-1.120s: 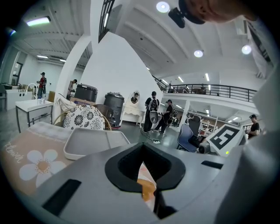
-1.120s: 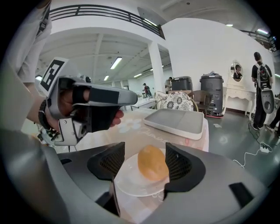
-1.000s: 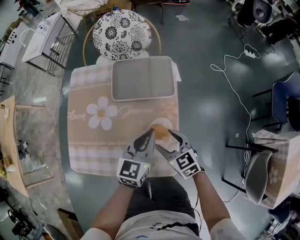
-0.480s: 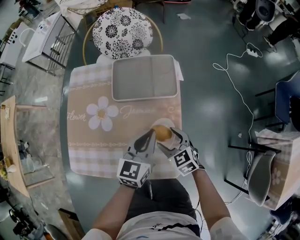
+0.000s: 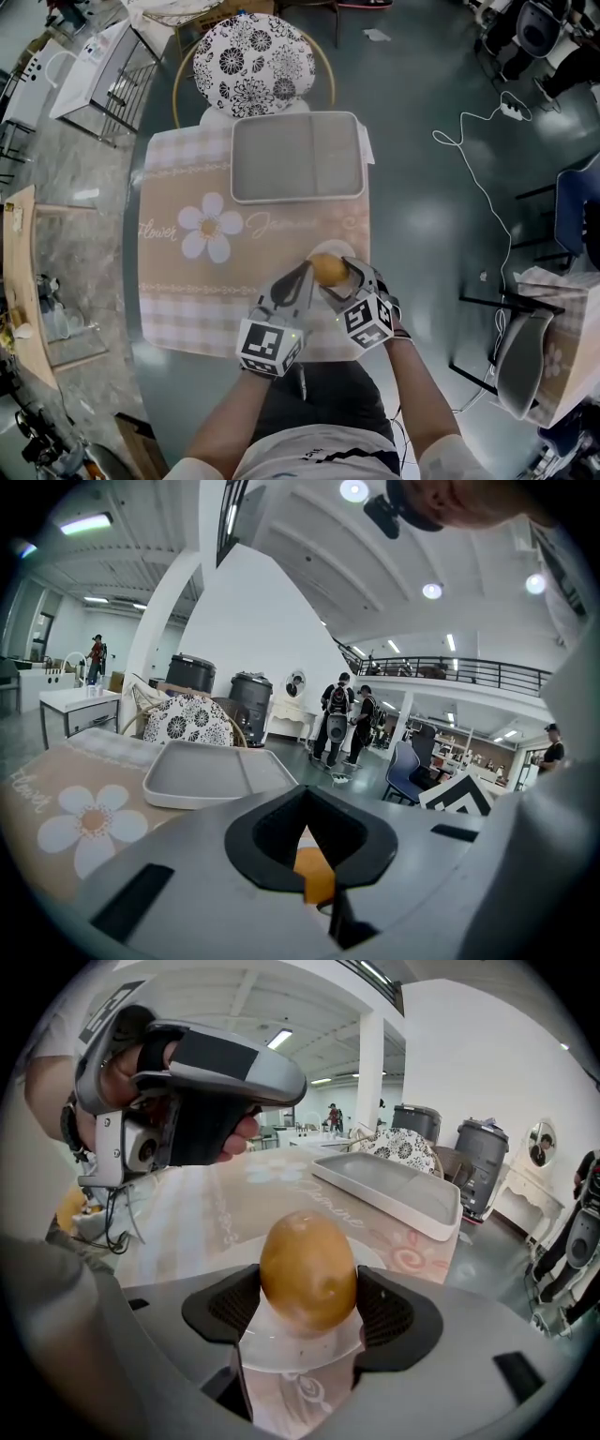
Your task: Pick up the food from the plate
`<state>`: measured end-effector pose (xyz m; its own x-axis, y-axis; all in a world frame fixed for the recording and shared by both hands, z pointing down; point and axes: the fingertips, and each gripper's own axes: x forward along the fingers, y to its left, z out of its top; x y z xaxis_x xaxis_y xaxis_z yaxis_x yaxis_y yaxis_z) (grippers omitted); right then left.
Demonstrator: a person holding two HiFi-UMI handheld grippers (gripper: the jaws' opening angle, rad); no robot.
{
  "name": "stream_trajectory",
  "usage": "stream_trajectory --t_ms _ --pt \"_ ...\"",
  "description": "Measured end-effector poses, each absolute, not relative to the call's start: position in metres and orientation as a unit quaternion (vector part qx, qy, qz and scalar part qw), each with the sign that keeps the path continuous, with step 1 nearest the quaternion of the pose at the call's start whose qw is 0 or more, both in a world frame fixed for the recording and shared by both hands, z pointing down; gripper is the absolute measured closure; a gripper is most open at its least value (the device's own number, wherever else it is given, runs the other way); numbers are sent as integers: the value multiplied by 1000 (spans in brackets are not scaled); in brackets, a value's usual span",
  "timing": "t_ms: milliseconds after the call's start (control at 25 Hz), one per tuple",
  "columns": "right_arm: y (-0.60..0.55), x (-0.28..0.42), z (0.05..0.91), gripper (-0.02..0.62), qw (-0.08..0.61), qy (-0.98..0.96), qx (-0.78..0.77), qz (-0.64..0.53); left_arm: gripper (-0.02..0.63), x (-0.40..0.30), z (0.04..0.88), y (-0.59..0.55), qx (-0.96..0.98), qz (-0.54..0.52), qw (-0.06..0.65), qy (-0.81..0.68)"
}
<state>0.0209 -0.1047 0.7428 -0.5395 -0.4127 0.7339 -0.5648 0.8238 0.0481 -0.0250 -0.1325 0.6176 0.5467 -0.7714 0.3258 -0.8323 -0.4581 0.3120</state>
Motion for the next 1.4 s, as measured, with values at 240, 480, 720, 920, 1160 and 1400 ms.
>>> stream_trajectory --t_ms 240,480,720,920,1160,1400 --pt "-106 21 719 281 355 -882 285 122 600 -29 608 -128 851 75 217 -472" --pt "-101 29 683 281 333 -881 304 140 600 -33 581 -114 853 84 212 -470" --pt "-100 37 635 281 259 -878 346 205 600 -33 545 -102 854 86 208 -470" --pt "-98 39 590 281 204 -876 376 223 600 -30 511 -90 860 86 195 -463" --pt "-93 37 540 281 164 -879 393 213 600 -27 474 -76 867 80 178 -459" --pt "-88 33 487 281 128 -884 401 202 600 -30 438 -69 867 71 166 -464"
